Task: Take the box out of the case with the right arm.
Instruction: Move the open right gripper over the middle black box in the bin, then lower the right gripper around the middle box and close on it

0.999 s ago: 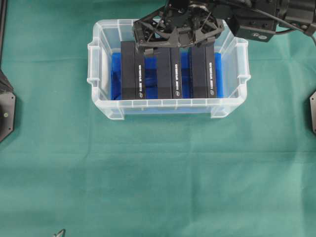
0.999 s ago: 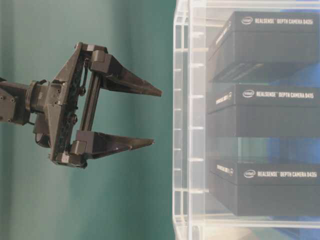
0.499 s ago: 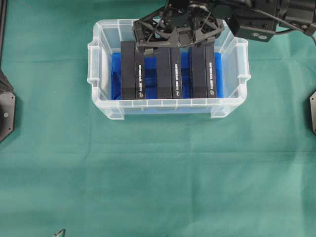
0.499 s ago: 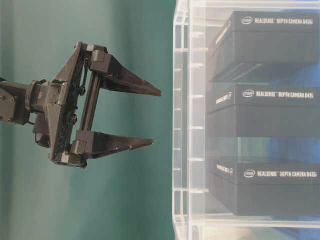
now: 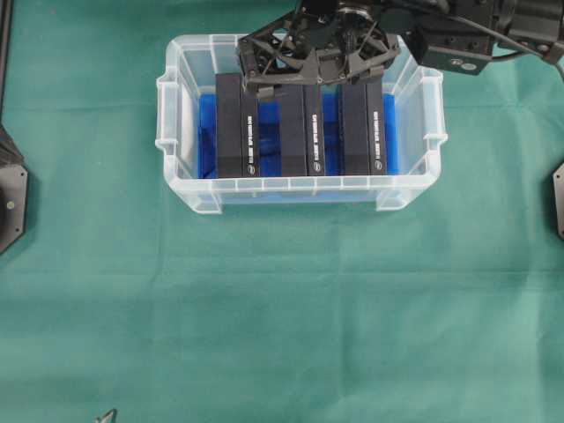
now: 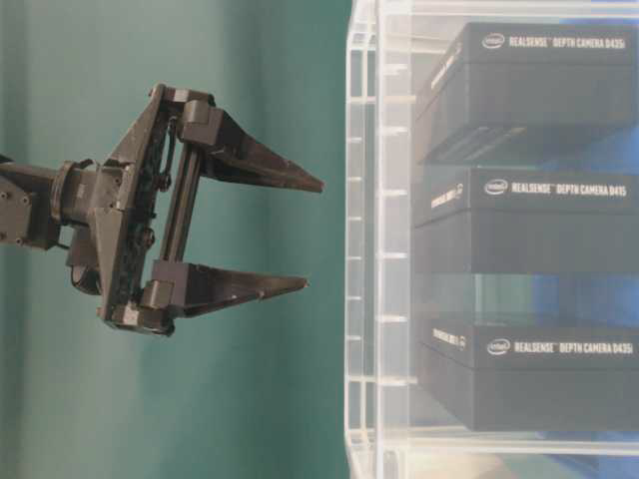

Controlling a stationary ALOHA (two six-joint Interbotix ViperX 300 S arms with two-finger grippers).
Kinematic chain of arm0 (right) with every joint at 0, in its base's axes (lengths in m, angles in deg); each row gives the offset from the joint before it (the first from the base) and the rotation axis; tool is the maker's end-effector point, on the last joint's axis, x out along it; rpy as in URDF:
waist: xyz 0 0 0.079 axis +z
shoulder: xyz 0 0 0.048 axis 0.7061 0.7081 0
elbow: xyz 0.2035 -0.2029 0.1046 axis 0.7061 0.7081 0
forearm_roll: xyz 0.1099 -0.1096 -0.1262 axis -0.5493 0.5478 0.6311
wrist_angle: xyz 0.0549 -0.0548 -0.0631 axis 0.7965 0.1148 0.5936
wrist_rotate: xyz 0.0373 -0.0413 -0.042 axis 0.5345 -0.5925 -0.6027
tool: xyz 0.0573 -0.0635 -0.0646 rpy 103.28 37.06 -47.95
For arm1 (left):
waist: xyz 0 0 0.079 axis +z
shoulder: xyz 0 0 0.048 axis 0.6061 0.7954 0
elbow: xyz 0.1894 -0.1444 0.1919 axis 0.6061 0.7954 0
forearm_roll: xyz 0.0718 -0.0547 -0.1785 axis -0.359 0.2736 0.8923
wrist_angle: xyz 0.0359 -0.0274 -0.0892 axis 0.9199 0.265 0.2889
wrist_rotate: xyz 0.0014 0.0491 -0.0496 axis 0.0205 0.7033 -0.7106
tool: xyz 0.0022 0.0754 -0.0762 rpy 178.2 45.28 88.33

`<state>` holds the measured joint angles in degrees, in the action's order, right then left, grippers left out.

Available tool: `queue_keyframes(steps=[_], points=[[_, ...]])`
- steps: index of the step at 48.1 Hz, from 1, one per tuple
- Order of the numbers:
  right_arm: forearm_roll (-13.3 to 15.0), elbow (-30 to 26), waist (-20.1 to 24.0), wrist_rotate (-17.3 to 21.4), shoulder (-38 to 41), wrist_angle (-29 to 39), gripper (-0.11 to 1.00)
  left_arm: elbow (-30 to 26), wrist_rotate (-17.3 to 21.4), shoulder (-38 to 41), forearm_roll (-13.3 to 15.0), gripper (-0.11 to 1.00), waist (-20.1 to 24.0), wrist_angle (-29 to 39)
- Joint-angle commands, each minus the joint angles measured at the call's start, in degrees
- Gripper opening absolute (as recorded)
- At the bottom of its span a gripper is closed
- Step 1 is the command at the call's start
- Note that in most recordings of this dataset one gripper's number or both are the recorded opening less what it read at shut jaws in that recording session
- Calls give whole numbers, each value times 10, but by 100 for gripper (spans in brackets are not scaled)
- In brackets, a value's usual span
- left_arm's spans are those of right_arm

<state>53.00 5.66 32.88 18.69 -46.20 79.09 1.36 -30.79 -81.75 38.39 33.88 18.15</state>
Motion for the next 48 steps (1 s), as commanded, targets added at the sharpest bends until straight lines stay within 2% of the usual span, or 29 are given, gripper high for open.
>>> queue_keyframes(steps=[1, 35, 48], points=[[0, -15, 2, -1, -8, -2, 92, -14, 1, 0, -2, 0, -2, -2], [-1, 7, 2, -4, 30, -7, 92, -14, 1, 1, -2, 0, -2, -2], [0, 33, -3, -1, 33, -46, 92, -15, 0, 3, -2, 0, -2, -2]])
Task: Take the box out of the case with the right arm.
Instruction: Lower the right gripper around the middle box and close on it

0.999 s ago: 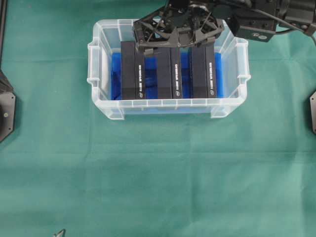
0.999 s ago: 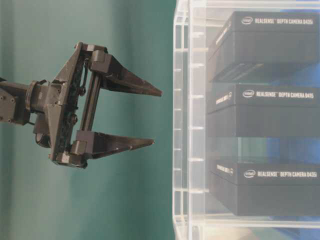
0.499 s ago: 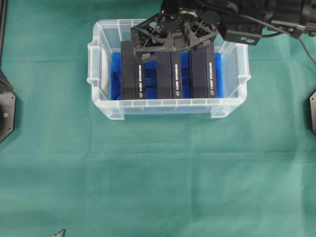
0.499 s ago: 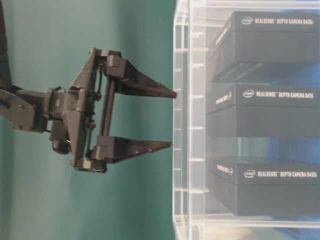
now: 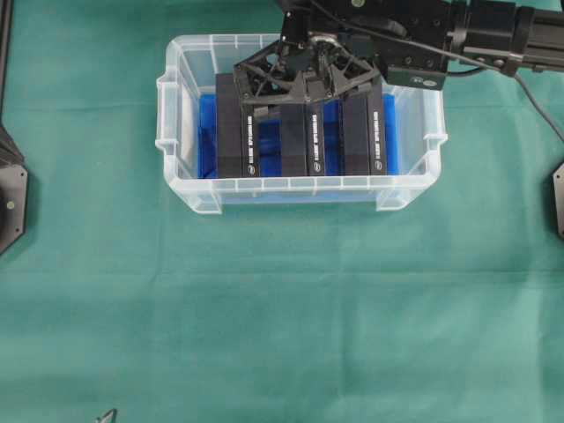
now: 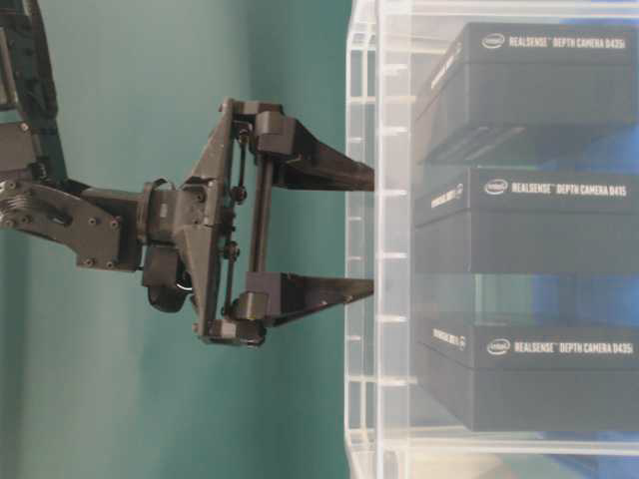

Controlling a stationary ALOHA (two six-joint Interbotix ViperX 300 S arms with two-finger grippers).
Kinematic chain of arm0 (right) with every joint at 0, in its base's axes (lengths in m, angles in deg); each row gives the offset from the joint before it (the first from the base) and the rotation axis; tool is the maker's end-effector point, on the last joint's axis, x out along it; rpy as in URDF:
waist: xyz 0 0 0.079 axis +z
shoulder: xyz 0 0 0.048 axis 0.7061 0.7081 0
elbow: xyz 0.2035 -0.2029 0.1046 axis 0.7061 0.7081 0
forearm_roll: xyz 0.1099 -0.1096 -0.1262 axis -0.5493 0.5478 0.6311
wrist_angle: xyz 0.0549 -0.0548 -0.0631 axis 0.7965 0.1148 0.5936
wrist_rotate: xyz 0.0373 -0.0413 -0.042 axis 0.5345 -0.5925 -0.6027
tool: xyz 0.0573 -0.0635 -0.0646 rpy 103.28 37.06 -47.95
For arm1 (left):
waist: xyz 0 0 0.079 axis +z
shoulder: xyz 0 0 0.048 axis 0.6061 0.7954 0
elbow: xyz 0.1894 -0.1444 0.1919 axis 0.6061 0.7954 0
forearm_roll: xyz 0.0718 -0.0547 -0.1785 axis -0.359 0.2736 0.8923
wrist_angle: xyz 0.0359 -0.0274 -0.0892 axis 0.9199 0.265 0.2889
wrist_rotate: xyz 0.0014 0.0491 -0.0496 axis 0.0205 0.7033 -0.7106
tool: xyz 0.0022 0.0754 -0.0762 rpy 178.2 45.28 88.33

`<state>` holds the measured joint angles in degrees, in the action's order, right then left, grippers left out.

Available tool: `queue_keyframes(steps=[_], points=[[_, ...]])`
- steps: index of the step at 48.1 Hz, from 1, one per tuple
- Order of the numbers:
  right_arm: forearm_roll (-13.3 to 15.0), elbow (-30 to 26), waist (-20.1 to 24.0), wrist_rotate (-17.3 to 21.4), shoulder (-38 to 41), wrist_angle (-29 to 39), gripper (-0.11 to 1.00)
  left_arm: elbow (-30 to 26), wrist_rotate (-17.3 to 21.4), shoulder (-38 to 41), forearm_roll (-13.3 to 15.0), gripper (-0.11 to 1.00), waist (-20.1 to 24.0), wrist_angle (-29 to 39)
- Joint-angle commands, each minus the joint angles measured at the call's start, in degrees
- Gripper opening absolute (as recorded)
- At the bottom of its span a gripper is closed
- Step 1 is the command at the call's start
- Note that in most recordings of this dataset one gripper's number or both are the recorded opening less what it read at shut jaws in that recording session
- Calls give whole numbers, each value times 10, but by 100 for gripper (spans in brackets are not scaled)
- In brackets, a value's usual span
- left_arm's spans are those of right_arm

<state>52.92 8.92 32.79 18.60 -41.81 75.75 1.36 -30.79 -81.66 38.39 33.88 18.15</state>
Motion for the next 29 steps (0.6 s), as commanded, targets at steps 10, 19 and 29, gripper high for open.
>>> queue_keyframes(steps=[10, 19, 29], points=[[-14, 18, -3, -1, 1, -30, 92, -15, 0, 3, -2, 0, -2, -2], [-33, 30, -3, -3, 20, -54, 92, -15, 0, 3, -2, 0, -2, -2], [-51, 39, -2, 0, 30, -60, 92, -15, 0, 4, -2, 0, -2, -2]])
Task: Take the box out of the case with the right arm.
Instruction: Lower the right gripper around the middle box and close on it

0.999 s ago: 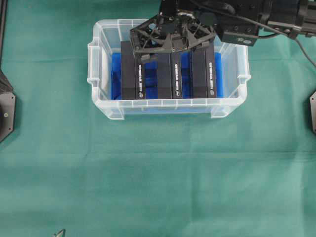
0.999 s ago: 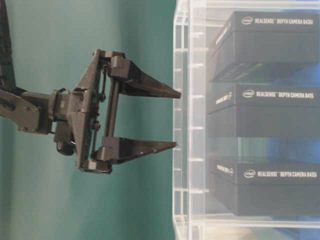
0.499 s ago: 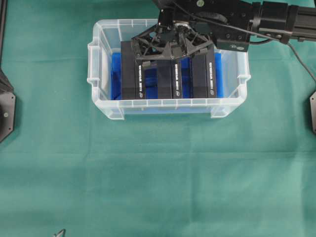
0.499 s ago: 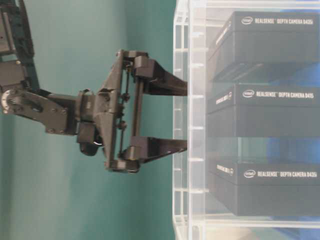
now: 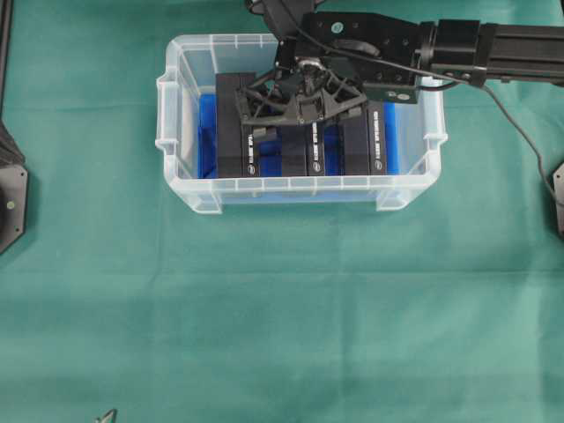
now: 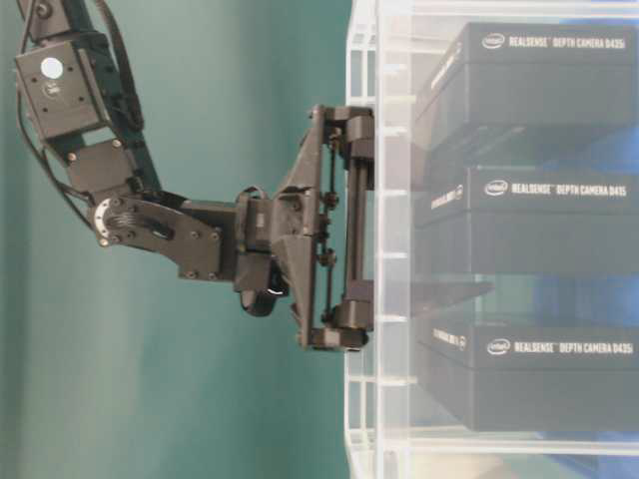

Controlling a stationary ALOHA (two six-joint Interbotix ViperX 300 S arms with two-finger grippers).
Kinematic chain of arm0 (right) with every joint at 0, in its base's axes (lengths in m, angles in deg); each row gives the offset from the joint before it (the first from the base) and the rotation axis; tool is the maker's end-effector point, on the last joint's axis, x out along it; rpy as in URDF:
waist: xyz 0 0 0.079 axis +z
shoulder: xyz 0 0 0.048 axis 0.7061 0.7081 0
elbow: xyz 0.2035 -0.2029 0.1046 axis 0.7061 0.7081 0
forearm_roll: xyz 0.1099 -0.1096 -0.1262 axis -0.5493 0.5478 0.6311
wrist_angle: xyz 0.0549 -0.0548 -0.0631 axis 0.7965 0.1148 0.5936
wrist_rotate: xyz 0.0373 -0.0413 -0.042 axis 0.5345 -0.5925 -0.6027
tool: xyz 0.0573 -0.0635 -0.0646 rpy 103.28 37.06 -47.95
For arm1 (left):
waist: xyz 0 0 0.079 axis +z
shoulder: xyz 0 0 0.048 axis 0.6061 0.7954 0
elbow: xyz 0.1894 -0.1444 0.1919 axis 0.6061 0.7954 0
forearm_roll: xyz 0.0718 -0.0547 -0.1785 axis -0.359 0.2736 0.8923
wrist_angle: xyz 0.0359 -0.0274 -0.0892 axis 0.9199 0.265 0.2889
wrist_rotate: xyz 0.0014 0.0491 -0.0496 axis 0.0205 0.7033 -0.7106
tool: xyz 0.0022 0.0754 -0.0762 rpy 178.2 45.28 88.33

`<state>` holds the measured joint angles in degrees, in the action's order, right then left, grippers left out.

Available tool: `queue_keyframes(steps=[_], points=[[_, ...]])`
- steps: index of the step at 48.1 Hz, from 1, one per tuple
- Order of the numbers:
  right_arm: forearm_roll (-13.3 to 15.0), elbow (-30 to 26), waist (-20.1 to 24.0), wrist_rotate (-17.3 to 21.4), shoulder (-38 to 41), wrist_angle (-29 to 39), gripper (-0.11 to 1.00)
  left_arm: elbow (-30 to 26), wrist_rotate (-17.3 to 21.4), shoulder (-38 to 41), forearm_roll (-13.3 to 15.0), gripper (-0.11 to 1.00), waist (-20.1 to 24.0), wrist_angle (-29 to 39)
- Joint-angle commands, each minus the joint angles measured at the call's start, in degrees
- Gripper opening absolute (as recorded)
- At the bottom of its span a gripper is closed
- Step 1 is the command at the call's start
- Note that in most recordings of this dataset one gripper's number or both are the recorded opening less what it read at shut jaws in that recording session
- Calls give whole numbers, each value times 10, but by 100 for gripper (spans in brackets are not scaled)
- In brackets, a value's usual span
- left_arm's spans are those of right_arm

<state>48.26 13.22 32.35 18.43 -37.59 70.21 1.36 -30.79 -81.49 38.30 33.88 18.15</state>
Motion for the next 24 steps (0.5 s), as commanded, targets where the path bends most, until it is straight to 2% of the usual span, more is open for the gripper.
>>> queue_keyframes(steps=[1, 17, 24], points=[[-5, -4, 3, 3, -12, -5, 92, -15, 0, 2, -1, 0, -3, -3], [-25, -4, 5, 7, -12, -3, 92, -15, 1, 1, -1, 0, -2, -2], [-24, -4, 10, 18, -12, -3, 91, -15, 1, 1, -1, 0, -3, -3]])
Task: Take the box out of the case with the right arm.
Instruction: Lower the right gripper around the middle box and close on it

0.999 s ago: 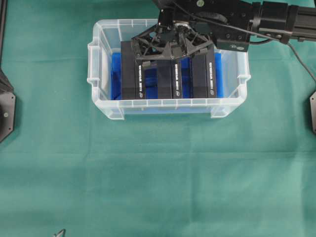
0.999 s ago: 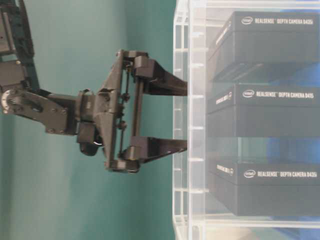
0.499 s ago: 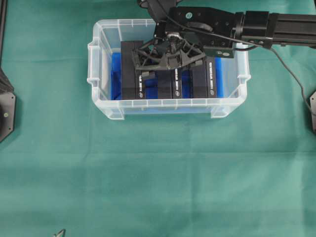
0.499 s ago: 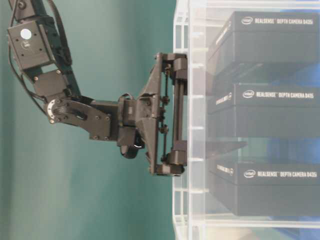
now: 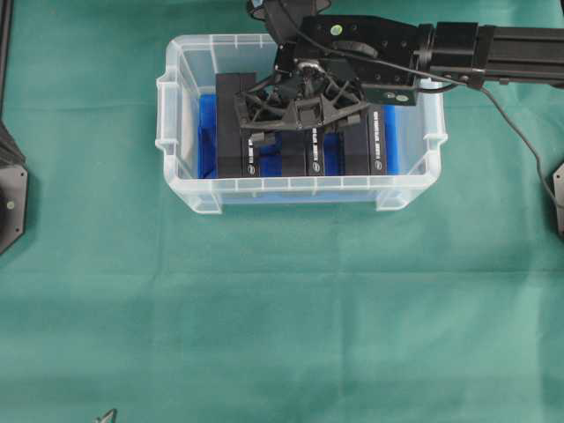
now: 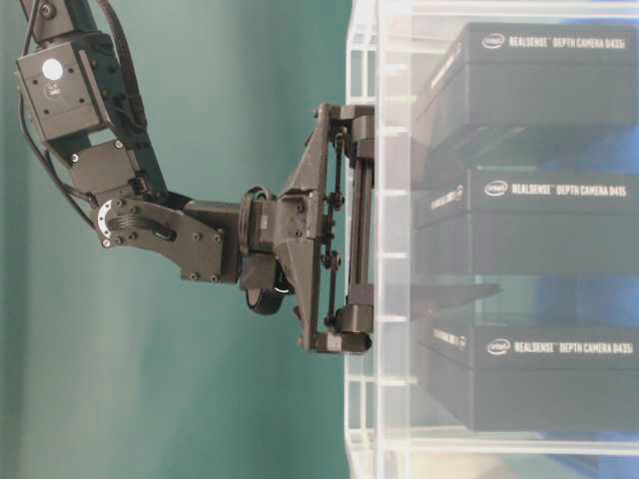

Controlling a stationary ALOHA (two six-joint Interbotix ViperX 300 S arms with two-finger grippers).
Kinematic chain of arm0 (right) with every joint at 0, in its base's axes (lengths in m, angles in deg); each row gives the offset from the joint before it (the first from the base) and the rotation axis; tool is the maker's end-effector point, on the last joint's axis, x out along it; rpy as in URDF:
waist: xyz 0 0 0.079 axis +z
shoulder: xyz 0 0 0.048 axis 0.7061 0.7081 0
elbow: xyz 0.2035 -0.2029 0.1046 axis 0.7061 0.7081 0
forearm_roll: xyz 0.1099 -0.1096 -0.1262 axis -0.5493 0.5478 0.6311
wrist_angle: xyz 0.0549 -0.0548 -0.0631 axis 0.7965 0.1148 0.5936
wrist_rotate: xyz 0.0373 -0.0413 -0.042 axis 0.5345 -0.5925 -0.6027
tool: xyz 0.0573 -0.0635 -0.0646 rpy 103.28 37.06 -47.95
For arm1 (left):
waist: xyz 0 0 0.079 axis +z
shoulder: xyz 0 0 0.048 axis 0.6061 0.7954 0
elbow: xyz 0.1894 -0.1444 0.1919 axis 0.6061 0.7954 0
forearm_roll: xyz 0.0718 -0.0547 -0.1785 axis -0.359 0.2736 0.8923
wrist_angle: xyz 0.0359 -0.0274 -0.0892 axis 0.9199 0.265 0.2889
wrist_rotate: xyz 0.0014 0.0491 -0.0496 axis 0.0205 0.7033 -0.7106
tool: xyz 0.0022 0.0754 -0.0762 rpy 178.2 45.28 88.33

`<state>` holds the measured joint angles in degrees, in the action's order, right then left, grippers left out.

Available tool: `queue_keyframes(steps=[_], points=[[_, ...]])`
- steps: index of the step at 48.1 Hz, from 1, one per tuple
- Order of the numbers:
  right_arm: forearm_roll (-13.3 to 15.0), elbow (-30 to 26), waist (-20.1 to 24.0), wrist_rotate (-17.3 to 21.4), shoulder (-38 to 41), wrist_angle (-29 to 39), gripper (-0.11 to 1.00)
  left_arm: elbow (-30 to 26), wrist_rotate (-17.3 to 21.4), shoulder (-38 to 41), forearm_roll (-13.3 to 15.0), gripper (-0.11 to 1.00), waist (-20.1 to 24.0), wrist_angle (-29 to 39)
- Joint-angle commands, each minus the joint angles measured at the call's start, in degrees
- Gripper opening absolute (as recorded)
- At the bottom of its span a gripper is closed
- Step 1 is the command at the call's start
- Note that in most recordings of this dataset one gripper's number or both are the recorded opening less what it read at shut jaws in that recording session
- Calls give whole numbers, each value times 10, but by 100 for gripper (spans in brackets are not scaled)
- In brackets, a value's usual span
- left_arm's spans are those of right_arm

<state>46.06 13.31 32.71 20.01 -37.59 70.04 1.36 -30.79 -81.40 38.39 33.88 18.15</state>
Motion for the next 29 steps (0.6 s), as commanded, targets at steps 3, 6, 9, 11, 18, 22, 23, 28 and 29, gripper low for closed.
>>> queue_keyframes(steps=[3, 6, 9, 11, 18, 22, 23, 28, 29], points=[[5, -5, 7, 4, -12, 1, 89, -15, 1, 0, -2, 0, -2, -2], [17, -5, 7, 12, -12, 3, 79, -15, 1, 0, -2, 0, -2, -2], [26, -5, 9, 25, -12, 2, 66, -15, 1, 0, -2, 0, -2, -2], [32, -5, 10, 31, -12, 0, 66, -14, 1, 0, -2, 0, -2, -2], [38, -5, 11, 33, -12, 4, 66, -15, 0, 0, -2, 0, -2, -2], [38, -5, 11, 33, -11, 5, 66, -15, 1, 0, -2, 0, -2, -2], [38, -4, 12, 33, -12, 5, 66, -15, 1, 0, -3, 0, -2, -2], [38, -5, 11, 33, -12, 6, 66, -15, 1, 1, -3, 0, -3, -3], [38, -5, 11, 33, -13, 6, 66, -15, 1, 0, -2, 0, -2, -2]])
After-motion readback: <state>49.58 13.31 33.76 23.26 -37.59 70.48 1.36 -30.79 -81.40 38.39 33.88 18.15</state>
